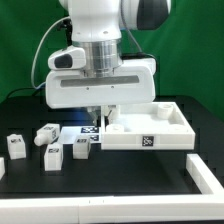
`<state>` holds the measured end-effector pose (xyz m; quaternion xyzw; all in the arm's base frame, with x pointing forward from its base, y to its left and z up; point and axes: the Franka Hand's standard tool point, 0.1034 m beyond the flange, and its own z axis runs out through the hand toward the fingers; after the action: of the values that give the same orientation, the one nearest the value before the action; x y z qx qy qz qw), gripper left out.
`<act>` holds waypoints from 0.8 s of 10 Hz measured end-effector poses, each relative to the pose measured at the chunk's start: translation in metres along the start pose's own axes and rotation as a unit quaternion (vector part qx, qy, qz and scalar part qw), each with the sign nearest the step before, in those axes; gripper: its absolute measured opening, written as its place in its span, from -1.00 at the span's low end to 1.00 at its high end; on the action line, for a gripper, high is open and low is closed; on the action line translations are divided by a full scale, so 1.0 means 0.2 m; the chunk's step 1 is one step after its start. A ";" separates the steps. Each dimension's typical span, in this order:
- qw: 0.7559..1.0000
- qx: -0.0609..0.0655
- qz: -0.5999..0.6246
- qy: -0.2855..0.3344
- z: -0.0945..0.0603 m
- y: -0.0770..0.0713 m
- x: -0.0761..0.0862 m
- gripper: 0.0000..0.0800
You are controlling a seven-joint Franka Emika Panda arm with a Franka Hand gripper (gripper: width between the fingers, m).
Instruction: Assemble one leg
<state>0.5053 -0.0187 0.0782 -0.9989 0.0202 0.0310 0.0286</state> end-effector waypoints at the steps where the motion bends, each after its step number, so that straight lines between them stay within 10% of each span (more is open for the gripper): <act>1: 1.000 0.002 -0.002 -0.005 0.00 0.00 0.04 -0.88; 6: 1.000 0.000 -0.001 -0.010 0.04 0.01 0.01 -0.88; 8: 1.000 -0.007 -0.001 -0.015 0.14 0.03 0.14 -0.88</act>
Offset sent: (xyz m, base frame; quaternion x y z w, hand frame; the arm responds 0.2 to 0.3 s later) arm 0.0000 0.0000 0.0000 0.0000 0.0000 0.0000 1.0000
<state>0.5305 -0.0242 0.0491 -0.9986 0.0182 0.0458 0.0214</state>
